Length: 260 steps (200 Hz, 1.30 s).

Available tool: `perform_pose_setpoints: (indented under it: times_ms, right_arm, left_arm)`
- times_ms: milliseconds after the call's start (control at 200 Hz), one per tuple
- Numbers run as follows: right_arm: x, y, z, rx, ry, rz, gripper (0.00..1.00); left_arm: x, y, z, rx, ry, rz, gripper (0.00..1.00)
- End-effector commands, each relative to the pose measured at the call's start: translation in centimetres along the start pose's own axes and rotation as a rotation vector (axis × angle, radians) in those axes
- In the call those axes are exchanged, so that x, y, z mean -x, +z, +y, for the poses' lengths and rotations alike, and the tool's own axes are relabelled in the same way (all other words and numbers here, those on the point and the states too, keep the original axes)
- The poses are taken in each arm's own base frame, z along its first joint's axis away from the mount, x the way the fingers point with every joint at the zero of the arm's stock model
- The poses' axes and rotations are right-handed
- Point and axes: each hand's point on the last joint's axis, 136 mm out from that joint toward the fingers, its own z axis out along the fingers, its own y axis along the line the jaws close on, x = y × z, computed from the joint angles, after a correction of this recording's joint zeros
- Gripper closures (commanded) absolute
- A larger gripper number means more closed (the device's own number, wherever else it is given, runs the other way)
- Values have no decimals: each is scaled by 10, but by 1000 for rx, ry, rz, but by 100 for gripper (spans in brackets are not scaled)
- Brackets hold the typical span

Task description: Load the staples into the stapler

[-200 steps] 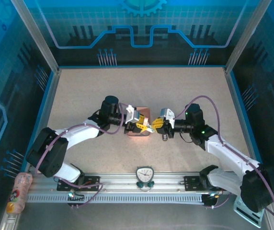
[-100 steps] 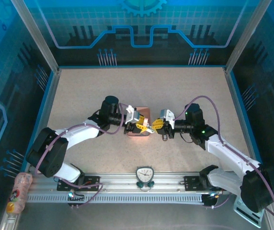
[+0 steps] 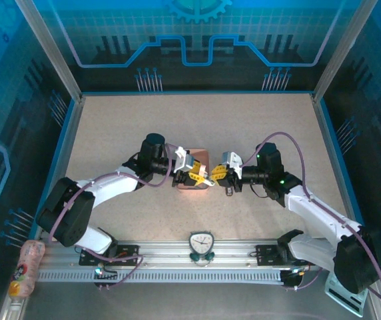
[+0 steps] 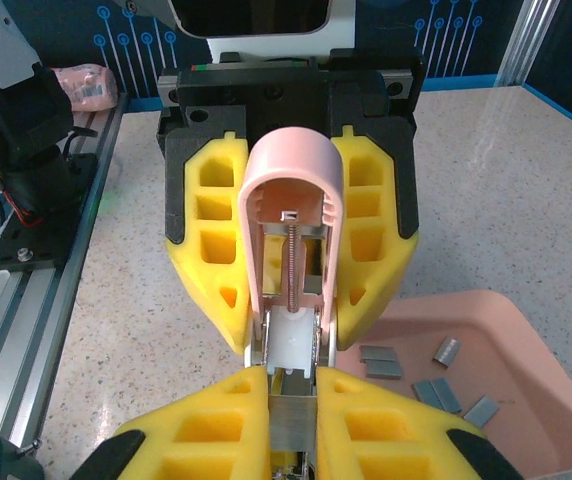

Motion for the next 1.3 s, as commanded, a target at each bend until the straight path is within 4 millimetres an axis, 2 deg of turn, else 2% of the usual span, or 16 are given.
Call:
perform_pose_setpoints:
  times_ms: [0, 1296]
  right_arm:
    - [9, -1, 3, 31, -23, -13, 85]
    - [2, 6, 14, 113, 13, 54, 86]
  left_arm:
    - [16, -2, -11, -40, 59, -42, 71]
    - [19, -3, -8, -21, 67, -51, 71]
